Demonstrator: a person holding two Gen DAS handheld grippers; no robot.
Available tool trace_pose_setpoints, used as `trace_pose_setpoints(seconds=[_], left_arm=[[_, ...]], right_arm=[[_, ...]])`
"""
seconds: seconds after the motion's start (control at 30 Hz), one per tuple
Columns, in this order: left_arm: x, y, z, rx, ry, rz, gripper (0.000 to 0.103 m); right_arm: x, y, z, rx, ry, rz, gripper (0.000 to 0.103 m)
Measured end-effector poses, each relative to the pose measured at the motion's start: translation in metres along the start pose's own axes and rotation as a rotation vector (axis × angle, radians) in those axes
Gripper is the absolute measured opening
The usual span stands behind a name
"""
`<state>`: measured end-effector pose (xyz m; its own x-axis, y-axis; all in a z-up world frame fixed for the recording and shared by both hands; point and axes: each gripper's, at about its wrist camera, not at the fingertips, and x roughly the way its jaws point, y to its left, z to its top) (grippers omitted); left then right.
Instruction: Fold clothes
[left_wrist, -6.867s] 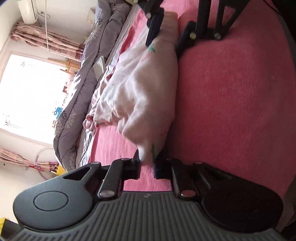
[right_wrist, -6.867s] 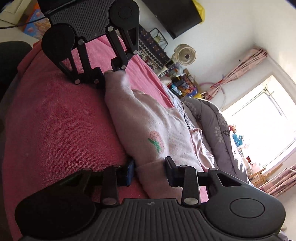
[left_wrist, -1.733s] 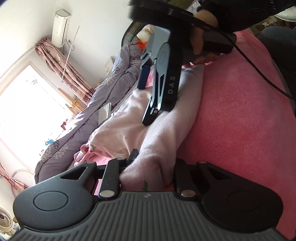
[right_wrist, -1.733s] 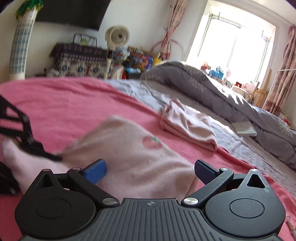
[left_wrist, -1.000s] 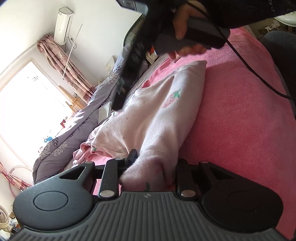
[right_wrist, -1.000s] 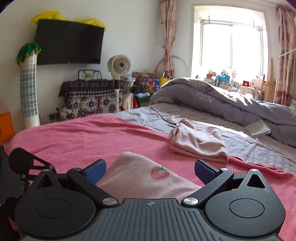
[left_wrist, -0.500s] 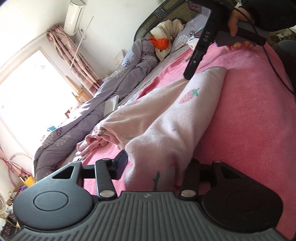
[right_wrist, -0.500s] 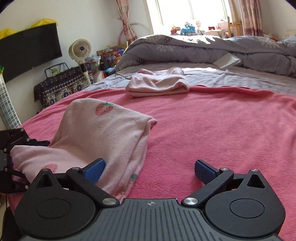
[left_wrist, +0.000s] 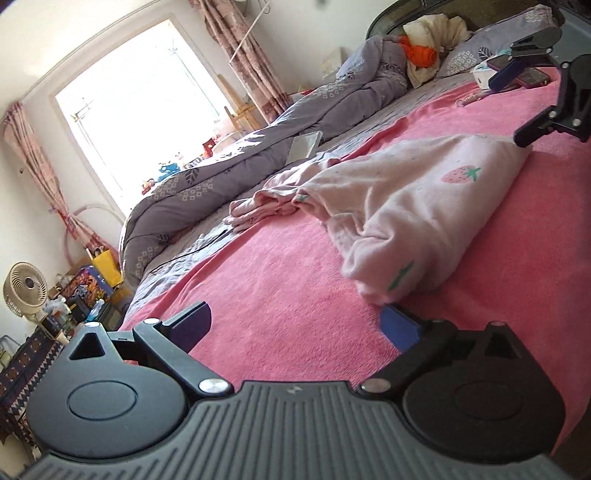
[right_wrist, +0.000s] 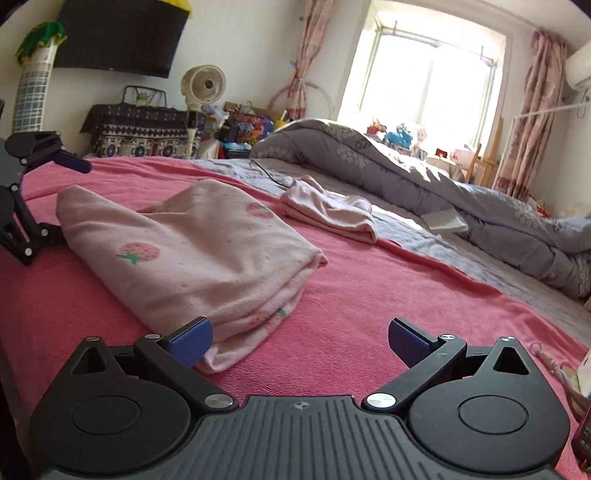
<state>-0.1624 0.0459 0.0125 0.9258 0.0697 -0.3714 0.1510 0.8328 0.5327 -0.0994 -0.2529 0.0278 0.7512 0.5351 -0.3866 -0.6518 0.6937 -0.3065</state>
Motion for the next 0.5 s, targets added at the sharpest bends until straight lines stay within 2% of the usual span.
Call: trace_pose_setpoints(seconds=[0.1, 0.23, 0.4, 0.5], left_arm=[[-0.012, 0.004, -0.004, -0.032, 0.022, 0.065, 0.100], [-0.024, 0.014, -0.011, -0.137, 0.028, 0.090, 0.100], [-0.029, 0.023, -0.016, -0.280, 0.025, 0.121, 0.100], [-0.034, 0.028, -0.018, -0.354, 0.010, 0.121, 0.101]], right_arm=[[-0.013, 0.040, 0.005, -0.230, -0.090, 0.049, 0.103], [-0.002, 0.095, 0.007, -0.477, -0.133, 0.023, 0.103], [0.039, 0.132, 0.026, -0.506, -0.165, -0.030, 0.102], [0.066, 0.134, 0.041, -0.423, -0.129, -0.012, 0.102]])
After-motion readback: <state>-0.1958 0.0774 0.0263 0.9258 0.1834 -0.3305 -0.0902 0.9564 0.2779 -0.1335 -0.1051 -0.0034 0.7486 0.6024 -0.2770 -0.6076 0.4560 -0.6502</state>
